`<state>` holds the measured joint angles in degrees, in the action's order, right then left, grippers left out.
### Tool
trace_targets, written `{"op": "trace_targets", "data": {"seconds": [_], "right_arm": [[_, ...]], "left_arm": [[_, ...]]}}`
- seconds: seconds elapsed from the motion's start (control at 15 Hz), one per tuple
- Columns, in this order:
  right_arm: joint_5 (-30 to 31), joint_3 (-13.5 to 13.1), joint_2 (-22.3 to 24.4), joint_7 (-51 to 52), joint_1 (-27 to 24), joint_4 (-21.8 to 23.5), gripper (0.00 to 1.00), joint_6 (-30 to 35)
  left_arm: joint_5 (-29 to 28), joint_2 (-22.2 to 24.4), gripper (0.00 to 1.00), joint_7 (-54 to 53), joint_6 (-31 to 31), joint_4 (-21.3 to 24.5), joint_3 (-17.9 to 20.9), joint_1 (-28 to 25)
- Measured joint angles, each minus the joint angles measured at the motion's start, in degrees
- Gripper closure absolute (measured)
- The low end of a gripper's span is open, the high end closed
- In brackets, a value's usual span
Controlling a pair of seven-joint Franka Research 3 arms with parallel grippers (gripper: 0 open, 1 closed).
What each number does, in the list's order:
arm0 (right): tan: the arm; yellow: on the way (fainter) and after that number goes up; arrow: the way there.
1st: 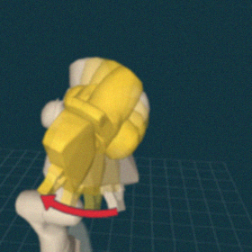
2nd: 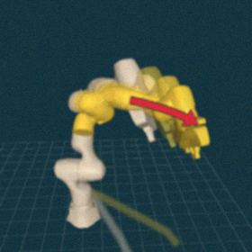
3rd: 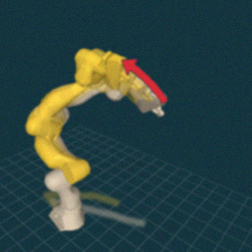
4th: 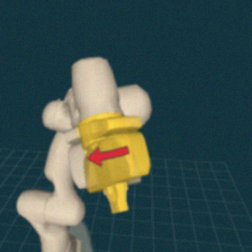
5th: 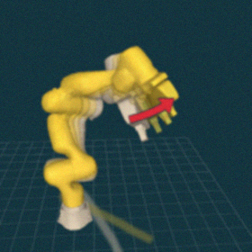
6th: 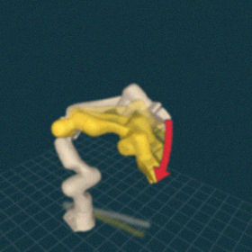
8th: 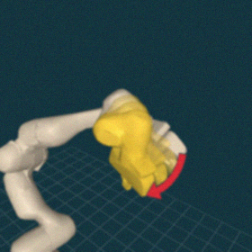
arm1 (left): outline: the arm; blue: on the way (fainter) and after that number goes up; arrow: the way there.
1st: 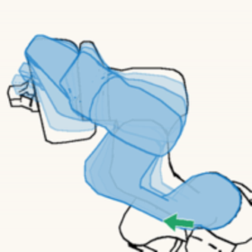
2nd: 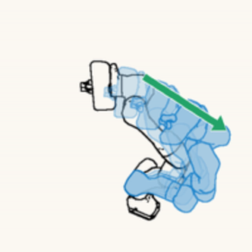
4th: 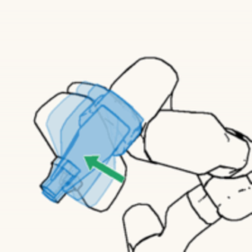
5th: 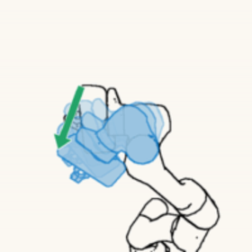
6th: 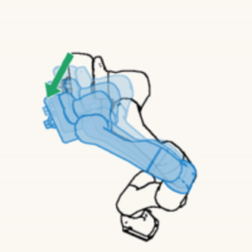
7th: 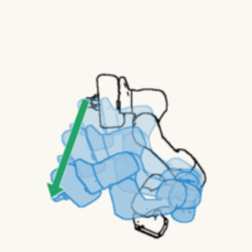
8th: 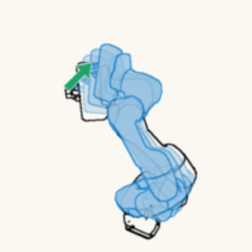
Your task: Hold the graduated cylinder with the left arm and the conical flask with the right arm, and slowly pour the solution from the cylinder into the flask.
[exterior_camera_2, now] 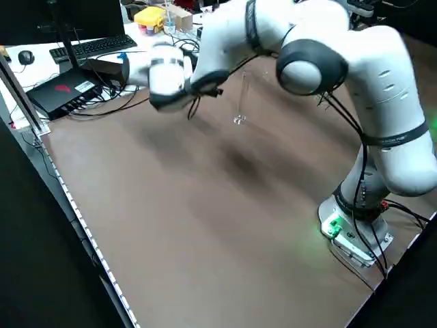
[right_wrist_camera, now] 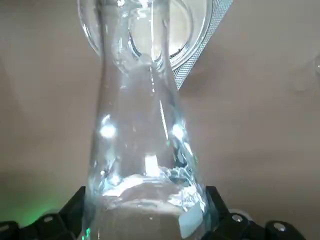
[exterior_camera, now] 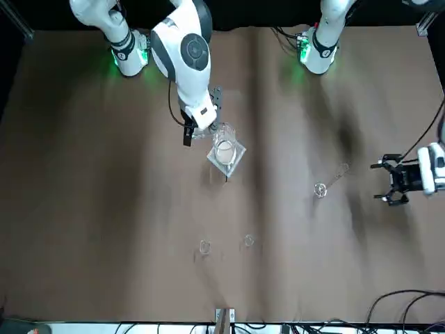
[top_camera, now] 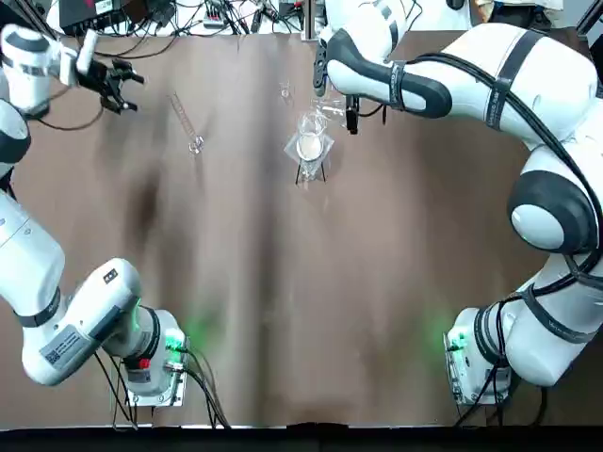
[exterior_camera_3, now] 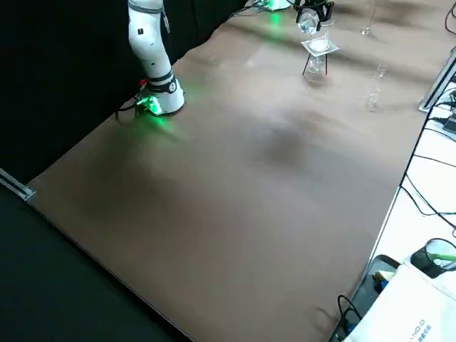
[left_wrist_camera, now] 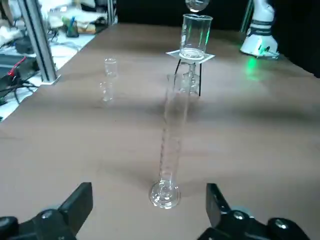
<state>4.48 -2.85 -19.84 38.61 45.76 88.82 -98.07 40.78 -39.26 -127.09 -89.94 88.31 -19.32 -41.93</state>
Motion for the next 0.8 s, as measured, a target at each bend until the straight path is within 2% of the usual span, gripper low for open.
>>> {"op": "trace_targets", "data": {"seconds": [0.2, 0.53, 0.8], "right_arm": [[1.8, 0.0, -0.3, -1.5, 0.9, -0.4, 0.04, 0.1], [5.2, 0.0, -0.4, -1.9, 2.0, -0.7, 0.04, 1.6], [5.9, 0.0, -0.8, -2.5, 2.5, -0.7, 0.04, 2.0]], "left_arm": [[-2.7, 8.7, 0.00, 8.3, 0.1, 0.0, -1.0, 0.6], [-7.6, 16.9, 0.00, 18.5, 0.1, 0.0, -1.8, 2.6], [-15.0, 22.9, 0.00, 29.9, -0.4, 0.0, -4.0, 5.5]]}}
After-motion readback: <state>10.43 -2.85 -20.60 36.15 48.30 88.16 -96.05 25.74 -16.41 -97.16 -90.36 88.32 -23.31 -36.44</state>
